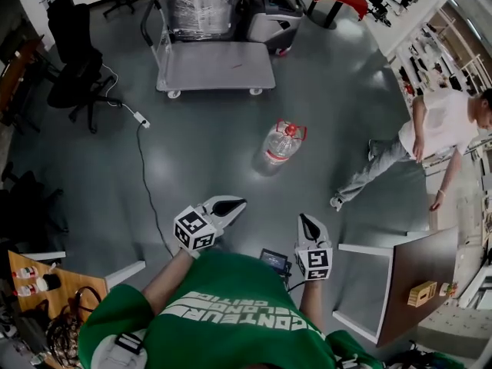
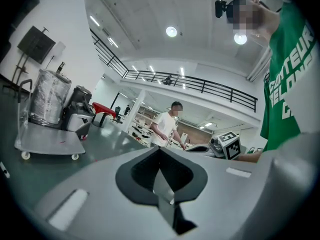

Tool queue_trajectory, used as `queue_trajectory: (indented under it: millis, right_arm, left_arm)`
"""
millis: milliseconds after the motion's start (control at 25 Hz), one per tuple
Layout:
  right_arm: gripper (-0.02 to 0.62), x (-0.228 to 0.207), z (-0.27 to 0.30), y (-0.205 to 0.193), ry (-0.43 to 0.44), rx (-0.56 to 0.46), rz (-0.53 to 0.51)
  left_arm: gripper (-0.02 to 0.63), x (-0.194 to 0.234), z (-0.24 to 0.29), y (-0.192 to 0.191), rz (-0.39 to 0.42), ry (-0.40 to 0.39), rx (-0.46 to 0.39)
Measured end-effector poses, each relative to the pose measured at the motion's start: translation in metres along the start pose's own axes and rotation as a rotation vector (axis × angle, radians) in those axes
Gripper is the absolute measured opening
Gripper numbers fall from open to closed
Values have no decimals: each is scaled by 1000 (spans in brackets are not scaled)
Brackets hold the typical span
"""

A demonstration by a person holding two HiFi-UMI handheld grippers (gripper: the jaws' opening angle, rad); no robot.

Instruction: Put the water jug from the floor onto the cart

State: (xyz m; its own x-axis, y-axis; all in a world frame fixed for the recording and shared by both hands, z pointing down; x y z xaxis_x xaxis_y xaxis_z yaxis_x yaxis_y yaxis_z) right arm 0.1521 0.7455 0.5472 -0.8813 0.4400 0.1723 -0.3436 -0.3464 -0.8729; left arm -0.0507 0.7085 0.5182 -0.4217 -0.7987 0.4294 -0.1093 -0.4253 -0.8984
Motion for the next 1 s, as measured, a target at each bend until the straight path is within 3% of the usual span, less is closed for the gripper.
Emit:
queue_trajectory:
  millis: [200, 520, 760, 1000]
  right_arm:
    - [-7, 17, 43, 23, 34, -1, -60]
    - [-7, 24, 87, 38, 78, 17, -42]
    - [-6, -11, 133, 48, 93, -8, -34]
    - [-7, -73, 189, 70, 88, -51, -18]
  left_arm:
    - [9, 41, -3, 16, -3, 6, -25]
    - [9, 80, -8, 25, -31, 25, -13]
    - [9, 115, 18, 31, -36, 53, -2]
    - [9, 161, 74, 65, -5, 76, 24]
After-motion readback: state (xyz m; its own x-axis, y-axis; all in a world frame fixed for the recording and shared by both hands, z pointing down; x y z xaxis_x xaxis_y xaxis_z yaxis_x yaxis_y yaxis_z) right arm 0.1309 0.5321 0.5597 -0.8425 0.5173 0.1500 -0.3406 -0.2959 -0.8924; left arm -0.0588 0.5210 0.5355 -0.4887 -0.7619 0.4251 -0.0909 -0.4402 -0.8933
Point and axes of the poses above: the fingertips, and each gripper's own axes: z forward along the fingers, x to its left, y out of its top, the point moved 3 cm from there along -z, backward along the fingers
